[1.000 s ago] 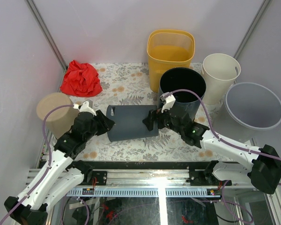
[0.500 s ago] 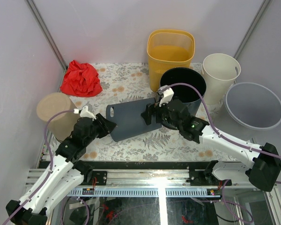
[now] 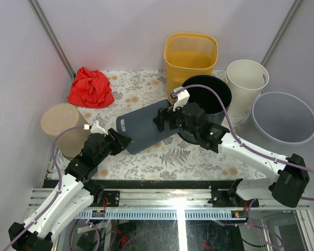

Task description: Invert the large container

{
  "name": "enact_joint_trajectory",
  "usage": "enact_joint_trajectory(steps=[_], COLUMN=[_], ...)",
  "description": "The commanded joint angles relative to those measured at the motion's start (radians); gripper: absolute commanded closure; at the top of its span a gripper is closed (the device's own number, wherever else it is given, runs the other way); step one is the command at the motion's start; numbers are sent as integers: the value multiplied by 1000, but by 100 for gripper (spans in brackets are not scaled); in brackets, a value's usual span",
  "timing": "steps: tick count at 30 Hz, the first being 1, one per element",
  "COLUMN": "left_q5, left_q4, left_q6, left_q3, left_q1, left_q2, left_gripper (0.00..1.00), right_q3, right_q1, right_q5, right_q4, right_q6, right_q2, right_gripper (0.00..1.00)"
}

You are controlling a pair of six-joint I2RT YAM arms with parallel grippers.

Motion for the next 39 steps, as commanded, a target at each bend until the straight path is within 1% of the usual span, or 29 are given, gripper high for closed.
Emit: enact_joint_trajectory(steps=[1,11,16,26,31,34,39], left_q5=[50,66,69,41,49,50,3], left_q4=[203,324,360,376,425,426,360], left_q6=[-40,-65,-67,-55,-67,-62,-40], left_q3=[-14,-31,-30,-47,-64,-66,-50], left_q1=[-12,-13,-14,-15,-17,-16,-17], left_q2=[36,96,130,158,192,210,208], left_gripper=[58,58,58,57,57,57,53], right_q3=[98,204,249,259,281,287,284], right_q1=[52,89,112,128,148,155,158], right_q5=[-144,-141,-135,-150,-152,-145,-141], right_q4=[56,16,4,35,41,35,35], right_q6=[15,-7,-17,0,0,-4,-9], right_q2=[18,90,134,222,261,279,293], right_gripper=[1,1,1,1,1,1,1])
